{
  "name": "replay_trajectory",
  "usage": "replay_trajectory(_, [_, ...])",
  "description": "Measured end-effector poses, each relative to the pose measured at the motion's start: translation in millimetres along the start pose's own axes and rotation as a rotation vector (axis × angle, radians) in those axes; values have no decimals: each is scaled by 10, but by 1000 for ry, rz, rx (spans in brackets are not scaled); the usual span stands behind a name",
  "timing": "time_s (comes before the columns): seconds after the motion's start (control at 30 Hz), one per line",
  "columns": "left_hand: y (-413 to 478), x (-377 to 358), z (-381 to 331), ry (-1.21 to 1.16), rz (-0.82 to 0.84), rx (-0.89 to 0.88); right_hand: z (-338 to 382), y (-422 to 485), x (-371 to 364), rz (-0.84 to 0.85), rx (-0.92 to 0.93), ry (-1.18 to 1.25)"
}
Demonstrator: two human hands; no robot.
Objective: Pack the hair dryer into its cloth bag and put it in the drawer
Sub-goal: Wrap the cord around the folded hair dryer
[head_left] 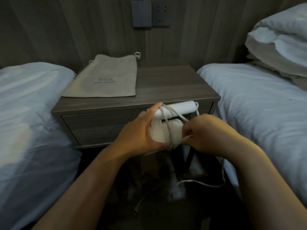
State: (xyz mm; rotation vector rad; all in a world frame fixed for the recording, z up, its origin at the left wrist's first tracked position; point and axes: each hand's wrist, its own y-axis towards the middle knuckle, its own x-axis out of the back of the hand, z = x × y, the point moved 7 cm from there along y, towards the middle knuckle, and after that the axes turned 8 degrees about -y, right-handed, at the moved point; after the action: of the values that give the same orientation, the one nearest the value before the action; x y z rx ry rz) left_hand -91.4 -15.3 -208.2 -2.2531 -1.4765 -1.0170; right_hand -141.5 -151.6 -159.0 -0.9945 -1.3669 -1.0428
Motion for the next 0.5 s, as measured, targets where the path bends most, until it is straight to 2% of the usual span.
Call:
replay_trajectory(0.17, [-17,-80,18,103,153,-26,130,10,18,-7,-4,-143])
replay_trajectory(0.4, [-64,-93,94,245,218,-52,48,-66,29,29,72,158])
replay_trajectory(0.5, [-75,-164,133,257,274,-36,-88,-53,127,-135,15,182])
